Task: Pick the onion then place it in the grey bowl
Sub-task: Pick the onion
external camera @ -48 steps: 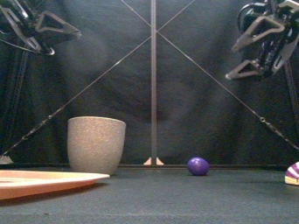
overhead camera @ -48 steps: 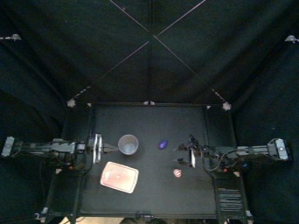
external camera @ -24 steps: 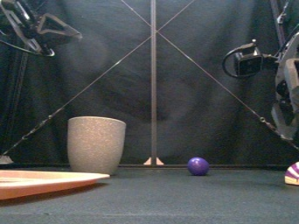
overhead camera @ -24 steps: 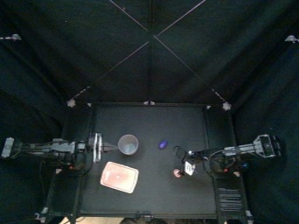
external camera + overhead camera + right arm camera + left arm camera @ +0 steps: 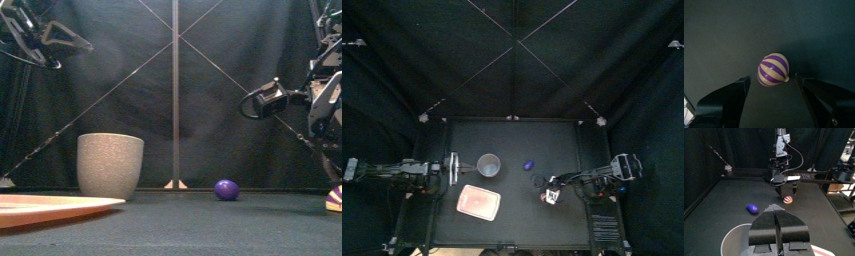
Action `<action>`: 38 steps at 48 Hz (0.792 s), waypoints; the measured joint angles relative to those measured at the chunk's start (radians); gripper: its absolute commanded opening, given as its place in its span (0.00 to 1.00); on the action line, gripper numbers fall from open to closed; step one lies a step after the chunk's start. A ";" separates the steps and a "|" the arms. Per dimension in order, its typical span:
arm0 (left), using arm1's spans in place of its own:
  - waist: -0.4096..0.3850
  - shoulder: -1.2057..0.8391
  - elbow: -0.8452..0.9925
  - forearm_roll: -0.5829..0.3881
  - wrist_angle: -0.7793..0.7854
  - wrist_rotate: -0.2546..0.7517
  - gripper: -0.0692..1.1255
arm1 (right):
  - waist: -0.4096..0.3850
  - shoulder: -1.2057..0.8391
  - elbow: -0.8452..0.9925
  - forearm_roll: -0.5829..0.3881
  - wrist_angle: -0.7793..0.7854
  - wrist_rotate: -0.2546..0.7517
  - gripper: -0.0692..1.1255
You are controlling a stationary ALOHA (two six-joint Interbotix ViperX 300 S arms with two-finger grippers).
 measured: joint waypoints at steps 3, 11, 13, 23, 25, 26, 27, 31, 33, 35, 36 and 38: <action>0.002 0.000 0.002 -0.002 0.000 0.000 0.09 | 0.008 0.023 -0.008 -0.014 -0.009 0.026 0.91; 0.002 0.000 0.000 0.000 0.000 -0.002 0.09 | 0.037 0.044 -0.020 -0.112 -0.020 0.147 0.91; 0.002 0.000 0.000 -0.002 0.000 -0.002 0.09 | 0.051 0.046 -0.021 -0.153 -0.020 0.186 0.91; 0.003 0.000 0.000 -0.002 0.000 -0.002 0.09 | 0.103 0.046 -0.021 -0.322 -0.014 0.393 0.89; 0.002 0.000 0.002 -0.002 0.000 -0.002 0.09 | 0.112 0.046 -0.021 -0.351 -0.009 0.426 0.88; 0.003 0.000 0.000 -0.002 0.000 -0.002 0.09 | 0.115 0.046 -0.021 -0.360 -0.006 0.442 0.88; 0.003 0.000 0.002 -0.002 0.000 -0.002 0.09 | 0.118 0.048 -0.021 -0.370 -0.005 0.454 0.87; 0.003 0.000 0.000 -0.002 0.003 -0.003 0.09 | 0.135 0.048 -0.020 -0.394 0.000 0.489 0.82; 0.003 0.000 0.000 -0.002 0.005 -0.003 0.09 | 0.138 0.049 -0.020 -0.400 0.000 0.499 0.79; 0.002 0.000 0.002 -0.002 0.005 -0.003 0.09 | 0.141 0.049 -0.021 -0.400 0.002 0.503 0.76; 0.002 0.000 0.002 -0.002 0.005 -0.002 0.09 | 0.143 0.049 -0.021 -0.400 0.002 0.505 0.73; 0.002 0.000 0.000 -0.002 0.005 -0.002 0.09 | 0.146 0.049 -0.021 -0.400 0.002 0.505 0.71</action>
